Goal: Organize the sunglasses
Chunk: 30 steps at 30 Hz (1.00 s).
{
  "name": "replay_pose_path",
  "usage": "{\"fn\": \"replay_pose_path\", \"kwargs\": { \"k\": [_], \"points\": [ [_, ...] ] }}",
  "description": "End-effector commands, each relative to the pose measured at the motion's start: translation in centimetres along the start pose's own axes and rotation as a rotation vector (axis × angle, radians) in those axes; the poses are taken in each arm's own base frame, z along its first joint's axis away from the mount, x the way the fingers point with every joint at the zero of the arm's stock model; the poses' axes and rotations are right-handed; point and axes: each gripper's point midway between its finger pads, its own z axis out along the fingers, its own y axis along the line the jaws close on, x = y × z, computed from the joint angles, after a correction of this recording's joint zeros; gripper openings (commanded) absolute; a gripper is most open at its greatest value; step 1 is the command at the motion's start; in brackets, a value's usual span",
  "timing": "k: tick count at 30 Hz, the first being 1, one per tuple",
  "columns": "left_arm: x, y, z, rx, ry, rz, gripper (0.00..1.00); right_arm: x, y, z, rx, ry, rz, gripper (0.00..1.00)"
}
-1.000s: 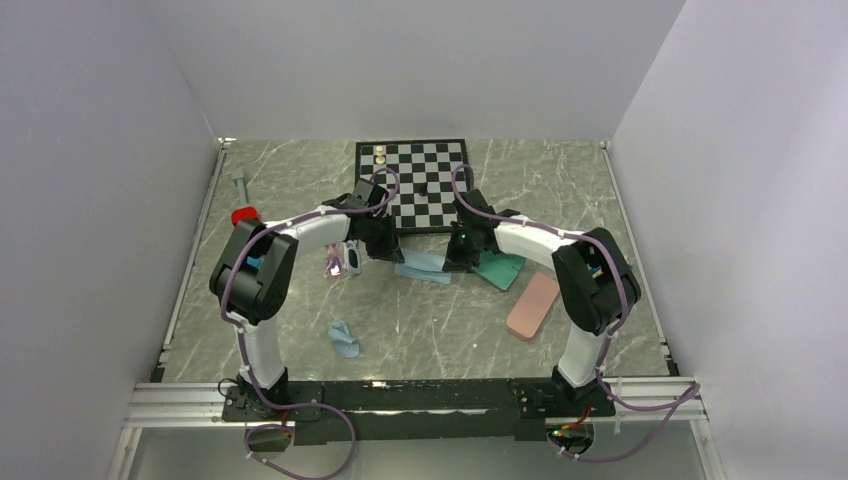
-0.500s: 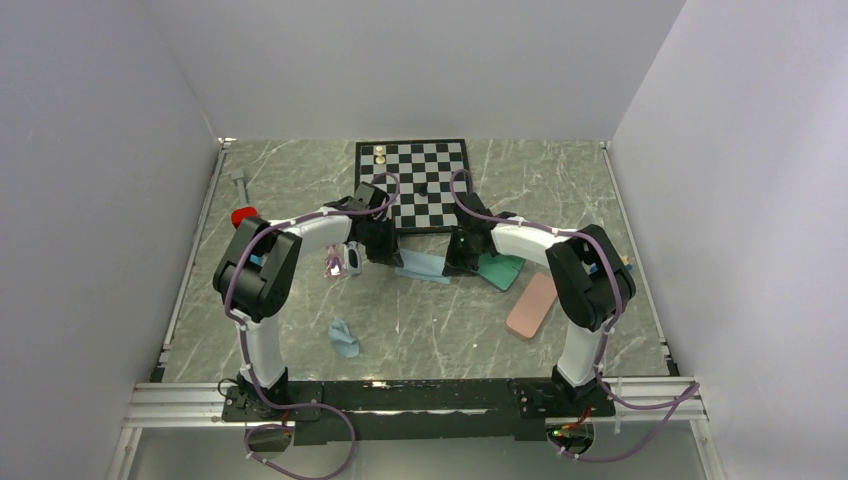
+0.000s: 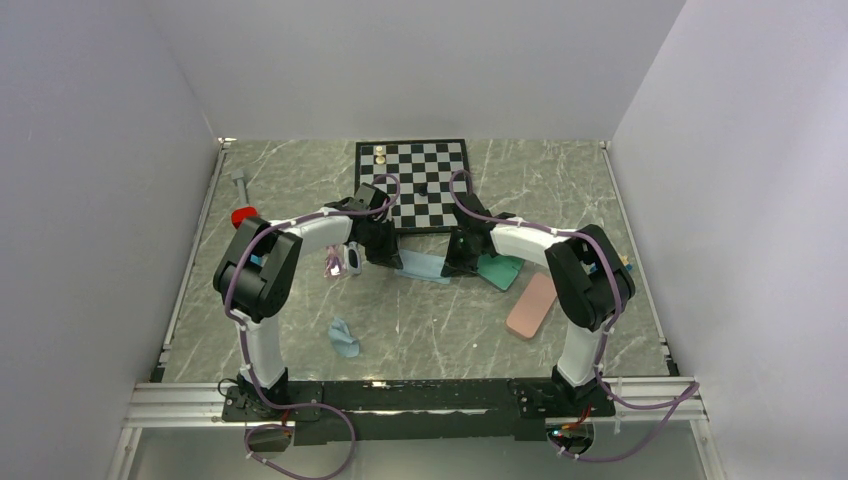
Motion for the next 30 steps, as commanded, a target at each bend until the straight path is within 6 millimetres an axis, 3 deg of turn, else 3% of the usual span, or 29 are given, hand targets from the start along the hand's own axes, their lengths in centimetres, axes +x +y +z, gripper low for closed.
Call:
{"fn": "replay_pose_path", "kwargs": {
  "k": [1, 11, 17, 22, 27, 30],
  "points": [
    [-0.5, -0.7, -1.0, 0.004, -0.025, 0.029, 0.11, 0.0, 1.3, -1.0, -0.024, -0.006, -0.009, 0.14],
    [0.4, -0.5, -1.5, 0.002, -0.01, 0.034, 0.19, 0.9, 0.6, -1.3, -0.003, 0.014, -0.002, 0.18],
    [0.5, -0.8, -2.5, 0.007, -0.023, 0.049, 0.29, 0.7, 1.1, -1.9, -0.021, 0.0, -0.032, 0.28],
    [-0.1, -1.2, -4.1, 0.001, -0.066, 0.068, 0.41, -0.3, 1.1, -3.3, 0.002, -0.063, -0.084, 0.41],
    [-1.1, -0.7, -4.8, -0.033, -0.11, 0.07, 0.55, -0.6, 0.5, -4.1, 0.033, -0.103, -0.101, 0.45],
    [-2.0, -0.4, -4.2, -0.029, -0.113, 0.052, 0.53, -0.7, 0.4, -3.6, 0.033, -0.109, -0.089, 0.45]
  ]
}}
